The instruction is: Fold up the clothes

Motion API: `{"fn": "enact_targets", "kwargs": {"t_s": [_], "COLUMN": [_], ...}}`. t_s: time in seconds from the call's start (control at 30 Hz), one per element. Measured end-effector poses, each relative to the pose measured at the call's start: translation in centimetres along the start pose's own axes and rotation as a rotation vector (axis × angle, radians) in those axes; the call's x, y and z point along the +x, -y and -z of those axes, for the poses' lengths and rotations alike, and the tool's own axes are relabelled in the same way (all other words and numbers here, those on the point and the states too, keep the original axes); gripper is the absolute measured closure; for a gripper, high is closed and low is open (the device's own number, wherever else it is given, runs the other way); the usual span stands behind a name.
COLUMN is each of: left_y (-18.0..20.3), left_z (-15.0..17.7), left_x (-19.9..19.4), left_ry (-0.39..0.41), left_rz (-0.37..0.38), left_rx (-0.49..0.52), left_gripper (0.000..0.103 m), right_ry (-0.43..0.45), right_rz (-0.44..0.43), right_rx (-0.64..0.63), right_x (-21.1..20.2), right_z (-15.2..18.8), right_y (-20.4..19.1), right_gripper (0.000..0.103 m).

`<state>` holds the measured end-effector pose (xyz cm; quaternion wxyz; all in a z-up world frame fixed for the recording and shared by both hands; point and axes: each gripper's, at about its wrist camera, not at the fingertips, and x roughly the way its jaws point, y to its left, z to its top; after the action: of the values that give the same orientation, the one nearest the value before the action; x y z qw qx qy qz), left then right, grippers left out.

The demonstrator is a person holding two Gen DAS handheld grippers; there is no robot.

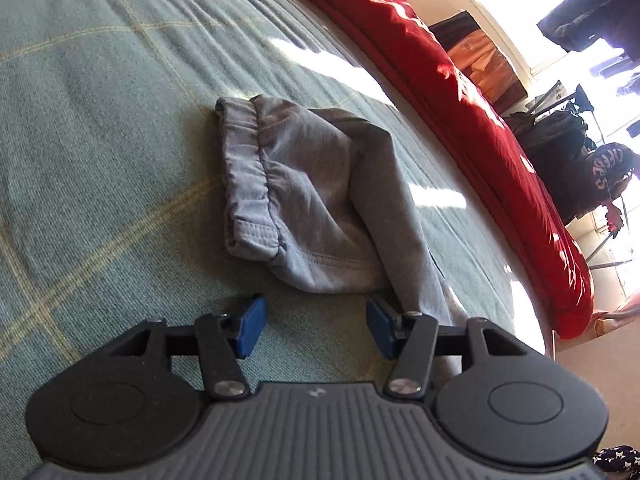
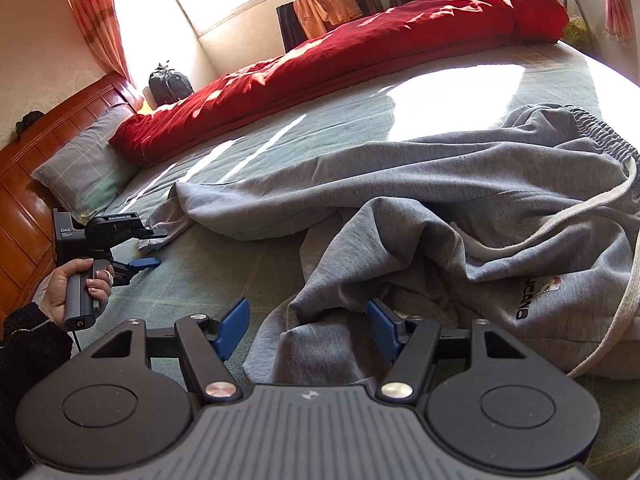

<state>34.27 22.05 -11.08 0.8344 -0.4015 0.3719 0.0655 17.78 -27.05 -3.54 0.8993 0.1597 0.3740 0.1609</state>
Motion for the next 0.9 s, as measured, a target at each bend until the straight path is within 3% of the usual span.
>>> {"fn": "enact_targets", "kwargs": {"t_s": [0.13, 0.2, 0.27, 0.57, 0.9], "left_y": [0.1, 0.4, 1.6, 3.1, 1.0], "left_z": [-1.1, -1.7, -2.2, -6.5, -11.2], "left_x": [1.1, 1.7, 2.1, 0.2, -0.7], "left_ry": [0.069, 0.092, 0.129, 0.268, 0.285], "left_rz": [-0.026, -0.050, -0.150, -0.267, -0.361], "left_rx": [-0.010, 0.003, 0.088, 0.242, 0.230], "left_gripper": [0.048, 0.054, 0.091, 0.094, 0.095], "right_ry": [-0.022, -0.037, -0.044, -0.048, -0.046], "right_rz": [0.015, 0.020, 0.027, 0.048, 0.058], "right_rx": [0.009, 0.013, -0.002, -0.055, -0.081], "right_x": [1.8, 2.7, 3.2, 4.3, 4.9], "right_z": [-0.3, -0.5, -0.6, -1.6, -2.2], "right_y": [0.3, 0.4, 0.1, -0.7, -1.5], "right_gripper": [0.034, 0.034, 0.034, 0.034, 0.034]}}
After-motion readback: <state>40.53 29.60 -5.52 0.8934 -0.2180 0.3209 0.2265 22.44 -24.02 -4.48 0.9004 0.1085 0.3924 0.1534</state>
